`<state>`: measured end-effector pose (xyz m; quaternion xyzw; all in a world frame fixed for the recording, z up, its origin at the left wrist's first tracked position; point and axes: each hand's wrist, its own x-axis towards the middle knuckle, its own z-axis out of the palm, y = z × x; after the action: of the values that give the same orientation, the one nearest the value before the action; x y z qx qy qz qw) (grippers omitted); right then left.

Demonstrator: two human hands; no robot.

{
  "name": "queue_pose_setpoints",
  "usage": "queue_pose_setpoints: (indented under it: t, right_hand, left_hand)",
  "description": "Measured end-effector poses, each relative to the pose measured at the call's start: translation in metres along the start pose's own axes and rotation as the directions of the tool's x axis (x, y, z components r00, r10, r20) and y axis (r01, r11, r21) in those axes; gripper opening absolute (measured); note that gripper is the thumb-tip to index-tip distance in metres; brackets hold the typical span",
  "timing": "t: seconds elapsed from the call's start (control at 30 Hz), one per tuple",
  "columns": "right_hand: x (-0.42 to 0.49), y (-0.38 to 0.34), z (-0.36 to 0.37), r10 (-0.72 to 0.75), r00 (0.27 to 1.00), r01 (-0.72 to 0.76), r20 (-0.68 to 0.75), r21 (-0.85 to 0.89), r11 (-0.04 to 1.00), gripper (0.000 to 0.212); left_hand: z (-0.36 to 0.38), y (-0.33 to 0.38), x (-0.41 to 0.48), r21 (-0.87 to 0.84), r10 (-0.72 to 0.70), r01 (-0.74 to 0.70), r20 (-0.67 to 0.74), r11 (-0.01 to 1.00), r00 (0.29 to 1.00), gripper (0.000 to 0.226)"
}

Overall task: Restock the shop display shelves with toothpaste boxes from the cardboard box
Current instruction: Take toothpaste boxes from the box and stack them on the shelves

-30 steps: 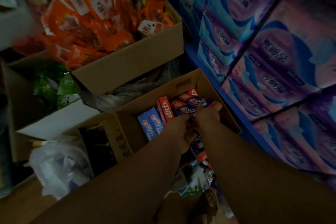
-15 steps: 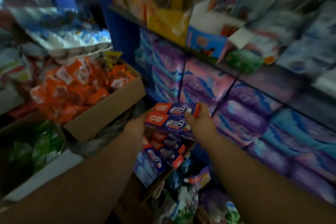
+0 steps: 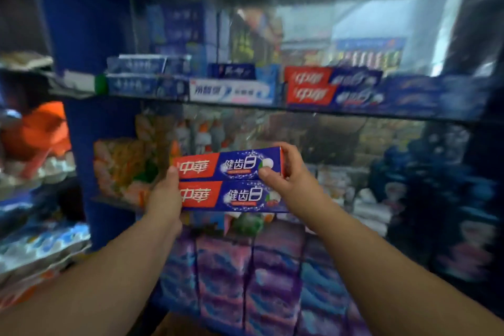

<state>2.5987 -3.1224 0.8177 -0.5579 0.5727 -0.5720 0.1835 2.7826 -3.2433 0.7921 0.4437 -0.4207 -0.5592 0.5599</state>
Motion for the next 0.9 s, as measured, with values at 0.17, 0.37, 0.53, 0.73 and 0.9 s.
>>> queue_pose_setpoints:
  t: [0.17,0.37,0.53,0.73,0.9]
  right_hand:
    - [0.008,-0.061,-0.072,-0.072,0.963,0.087,-0.261,0.046,0.995,0.058]
    - [0.017,-0.083,-0.161,-0.059,0.808,0.071,-0.586,-0.002,0.997,0.066]
    - [0.049,-0.083,-0.201,-0.037,0.778,0.028,-0.627,-0.025,0.999,0.06]
    - [0.113,-0.076,-0.225,-0.019,0.841,-0.06,-0.541,-0.127,0.99,0.04]
    - [0.142,-0.048,-0.215,0.184,0.855,-0.252,-0.485,-0.08,0.964,0.05]
  left_hand:
    - [0.07,0.071,-0.021,-0.083,0.2,-0.192,0.114,0.978,0.973,0.039]
    - [0.157,0.109,-0.057,-0.022,0.467,-0.487,0.324,0.873,0.823,0.031]
    - [0.21,0.121,-0.046,0.03,0.406,-0.454,0.396,0.891,0.823,0.018]
    - [0.258,0.127,0.0,0.345,0.327,-0.486,0.426,0.803,0.843,0.032]
    - [0.269,0.111,0.013,0.549,0.324,-0.522,0.42,0.653,0.848,0.059]
